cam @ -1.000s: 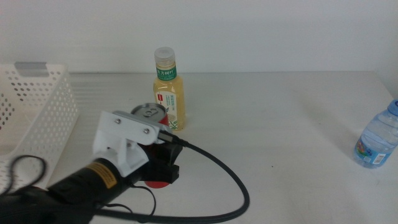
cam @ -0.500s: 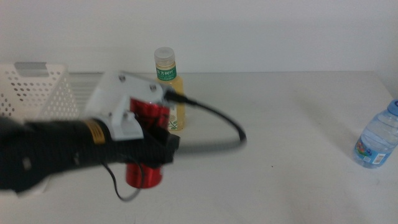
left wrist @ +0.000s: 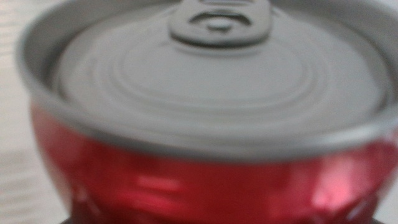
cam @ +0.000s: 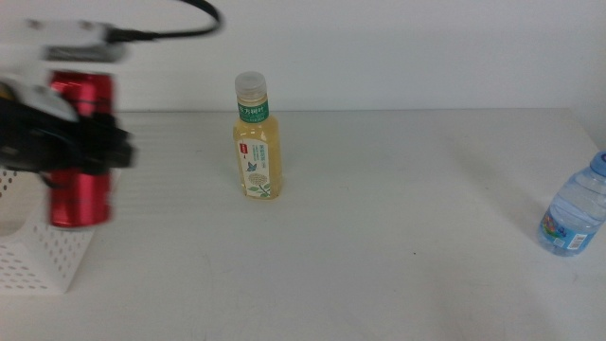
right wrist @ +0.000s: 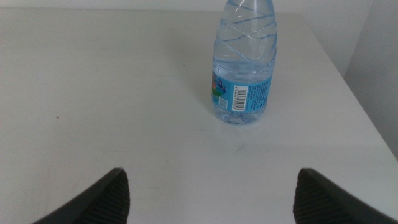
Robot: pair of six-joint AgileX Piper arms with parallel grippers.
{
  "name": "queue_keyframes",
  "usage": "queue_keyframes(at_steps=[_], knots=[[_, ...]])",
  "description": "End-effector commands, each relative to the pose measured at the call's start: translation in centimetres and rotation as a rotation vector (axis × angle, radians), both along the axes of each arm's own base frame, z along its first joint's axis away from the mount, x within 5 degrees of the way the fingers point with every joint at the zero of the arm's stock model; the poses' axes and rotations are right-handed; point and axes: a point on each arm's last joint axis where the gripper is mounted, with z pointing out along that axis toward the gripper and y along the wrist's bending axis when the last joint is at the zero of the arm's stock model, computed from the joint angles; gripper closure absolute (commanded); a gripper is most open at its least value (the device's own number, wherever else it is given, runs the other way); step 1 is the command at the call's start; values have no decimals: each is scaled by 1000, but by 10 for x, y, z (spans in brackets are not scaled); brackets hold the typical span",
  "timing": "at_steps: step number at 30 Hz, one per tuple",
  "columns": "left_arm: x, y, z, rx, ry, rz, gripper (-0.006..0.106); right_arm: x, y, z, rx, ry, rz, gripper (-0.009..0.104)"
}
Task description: Use arms to grab the bottles and put them into the dustbin to the left of the table.
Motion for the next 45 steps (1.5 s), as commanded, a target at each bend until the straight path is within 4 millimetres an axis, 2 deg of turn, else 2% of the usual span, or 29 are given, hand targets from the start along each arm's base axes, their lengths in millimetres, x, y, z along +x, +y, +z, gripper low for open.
queue_keyframes(at_steps=[1, 8, 17, 22, 29, 38, 45], knots=[[0, 21, 33, -7, -113, 59, 105, 0, 0, 8, -23, -100, -1, 21], [15, 69, 53, 0, 13, 149, 105, 0, 0, 8, -23, -100, -1, 21], [60, 116, 51, -40, 172, 157, 105, 0, 0, 8, -23, -100, -1, 21], [83, 137, 35, -32, 234, 156, 105, 0, 0, 8, -23, -100, -1, 21], [109, 151, 3, 16, 304, 161, 105, 0, 0, 8, -23, -100, -1, 21], [129, 165, -43, 62, 408, 166, 105, 0, 0, 8, -23, -100, -1, 21], [141, 170, -65, 67, 427, 172, 105, 0, 0, 8, -23, -100, -1, 21]])
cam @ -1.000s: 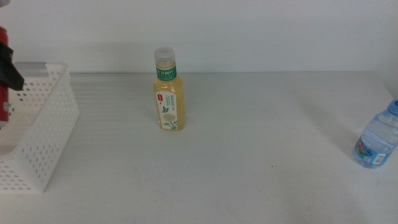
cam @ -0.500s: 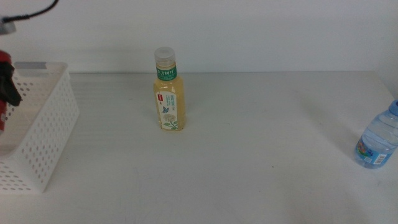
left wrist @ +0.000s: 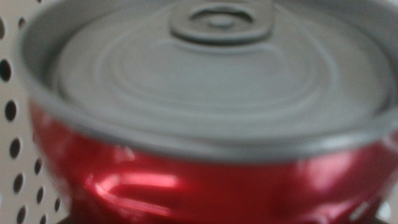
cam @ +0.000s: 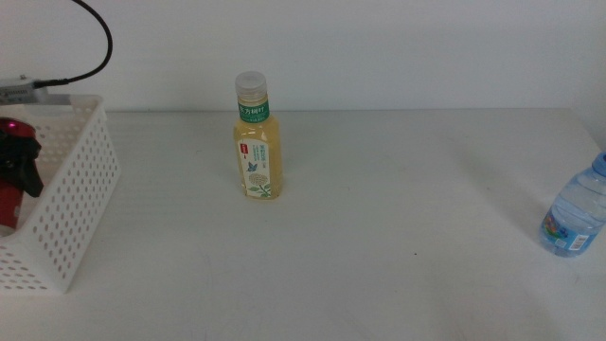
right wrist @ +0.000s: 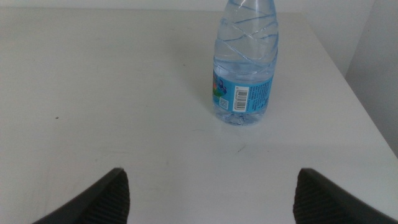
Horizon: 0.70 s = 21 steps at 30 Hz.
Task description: Use arms to grab the bottles and put them into the dustbin to the left of the table.
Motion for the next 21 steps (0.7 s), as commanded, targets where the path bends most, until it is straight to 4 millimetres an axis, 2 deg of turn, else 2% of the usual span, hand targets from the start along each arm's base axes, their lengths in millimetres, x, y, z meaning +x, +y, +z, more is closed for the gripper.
queue_keyframes(at_steps=[1, 6, 11, 15, 21], knots=[[1, -2, 30, 23, -112, 9, 105, 0, 0, 8, -23, -100, -1, 21], [6, 0, 14, 5, -71, 8, 101, 0, 0, 8, -23, -100, -1, 21], [9, 1, 4, 1, -57, 10, 88, 0, 0, 8, -23, -100, -1, 21], [11, 1, -2, -7, -52, 13, 73, 0, 0, 8, -23, -100, -1, 21], [12, 0, -3, -22, -53, -4, 43, 0, 0, 8, -23, -100, -1, 21]])
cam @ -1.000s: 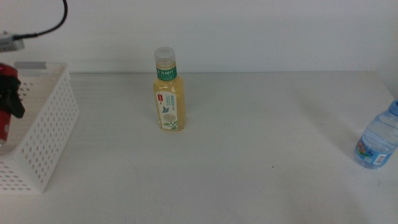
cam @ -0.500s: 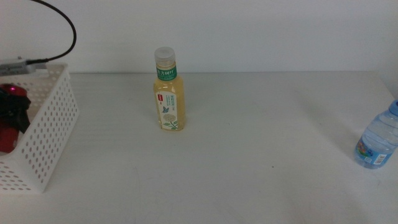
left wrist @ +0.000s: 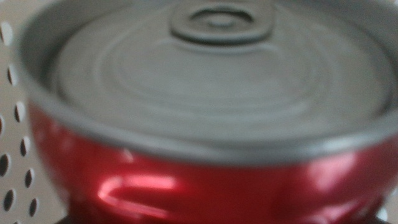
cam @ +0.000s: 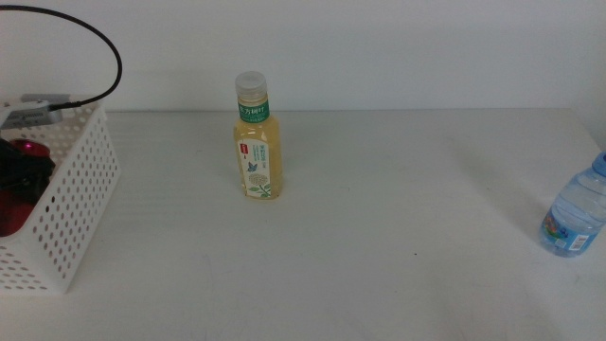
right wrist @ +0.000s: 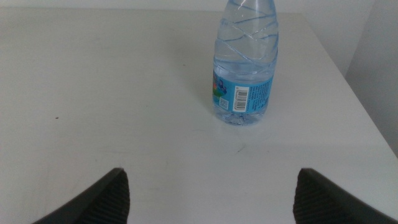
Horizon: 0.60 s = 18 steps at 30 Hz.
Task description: Use arms to grab the bottles and put them into the dustbin to the left of the table.
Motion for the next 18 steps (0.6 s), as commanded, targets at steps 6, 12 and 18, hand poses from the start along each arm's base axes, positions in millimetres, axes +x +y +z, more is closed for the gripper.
queue_keyframes(at_steps=[6, 12, 18], knots=[[-3, -3, 37, 17, -81, -18, 18, 0, 0, 8, -23, -100, -1, 21], [-10, -7, 50, 4, -71, -24, 13, 0, 0, 8, -23, -100, -1, 21], [-24, -28, 104, 82, -194, -58, 13, 0, 0, 8, -23, -100, -1, 21]])
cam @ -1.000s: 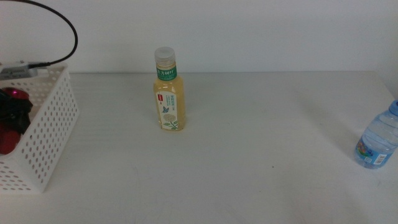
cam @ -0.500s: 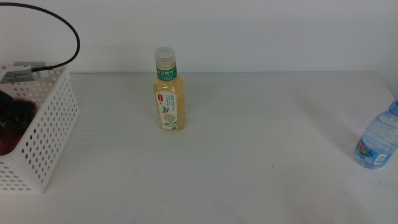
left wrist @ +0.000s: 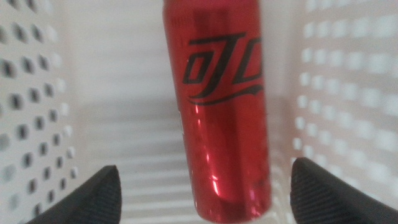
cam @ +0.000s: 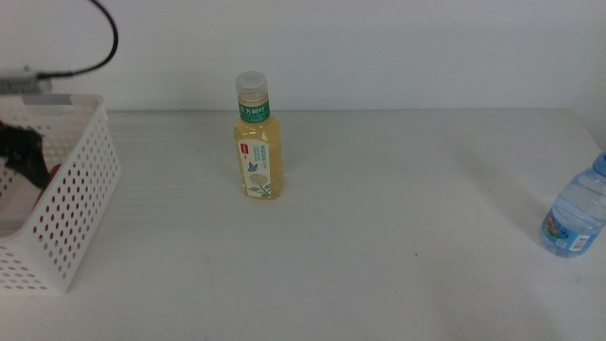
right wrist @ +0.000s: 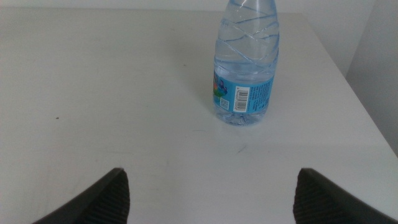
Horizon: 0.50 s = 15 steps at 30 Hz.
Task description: Use arms to grab the bottles and put them into the dustbin to the left of the table.
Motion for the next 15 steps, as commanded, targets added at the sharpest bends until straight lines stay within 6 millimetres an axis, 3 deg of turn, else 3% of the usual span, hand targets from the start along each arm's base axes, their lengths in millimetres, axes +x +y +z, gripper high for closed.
queue_keyframes(at_steps=[1, 9, 15], knots=[[-11, -18, 61, 62, -168, -11, 13, 0, 0, 8, -23, -100, -1, 21], [-47, -76, 145, 129, -435, -65, 13, 0, 0, 8, -23, -100, -1, 21], [-83, -116, 188, 113, -573, -125, 13, 0, 0, 8, -23, -100, -1, 21]])
